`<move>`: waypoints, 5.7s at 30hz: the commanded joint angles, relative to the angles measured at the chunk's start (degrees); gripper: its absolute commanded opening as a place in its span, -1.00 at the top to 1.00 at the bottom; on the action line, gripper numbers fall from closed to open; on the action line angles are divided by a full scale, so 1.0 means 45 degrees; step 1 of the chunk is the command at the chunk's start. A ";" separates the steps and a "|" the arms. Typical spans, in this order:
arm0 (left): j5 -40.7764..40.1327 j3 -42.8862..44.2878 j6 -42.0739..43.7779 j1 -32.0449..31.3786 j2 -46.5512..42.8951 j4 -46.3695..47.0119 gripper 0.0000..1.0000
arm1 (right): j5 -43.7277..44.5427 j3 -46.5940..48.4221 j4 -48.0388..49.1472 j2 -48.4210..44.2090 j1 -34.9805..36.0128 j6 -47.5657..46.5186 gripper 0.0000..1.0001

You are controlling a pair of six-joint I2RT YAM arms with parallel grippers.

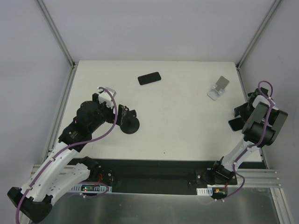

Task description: Place the phone on the phone stand

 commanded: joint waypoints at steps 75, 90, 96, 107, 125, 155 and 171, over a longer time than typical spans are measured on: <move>0.9004 0.6024 -0.7481 0.0124 0.5456 0.1056 -0.63 | 0.2862 -0.2375 0.7965 -1.0354 2.0053 -0.6915 0.99; 0.8985 0.5359 -0.8107 -0.0657 0.6042 0.2170 0.34 | 0.3019 -0.3195 0.9275 -1.0530 2.0915 -0.6564 0.99; 0.8498 0.4969 -0.8127 -0.0813 0.5555 0.2424 1.00 | 0.2863 -0.3508 0.9353 -1.0823 2.1110 -0.6252 0.99; 0.5568 0.3699 -0.4636 -0.1009 0.1206 0.0710 1.00 | 0.1439 -0.3291 0.4960 -1.1291 2.1170 -0.5586 -0.99; 1.0175 0.2819 -0.3400 -0.1028 -0.0384 0.0529 1.00 | -1.1435 -0.3898 0.9644 -1.0492 1.9314 -0.5744 -0.39; 1.2090 0.1805 -0.6408 -0.1008 -0.0402 0.3108 0.40 | -1.0634 -0.4660 1.2752 -1.0100 2.0408 -0.3634 0.99; 1.3224 0.1725 -0.5881 -0.1028 -0.0422 0.3031 1.00 | -1.0732 -0.4622 1.2694 -0.9867 2.0388 -0.3595 0.99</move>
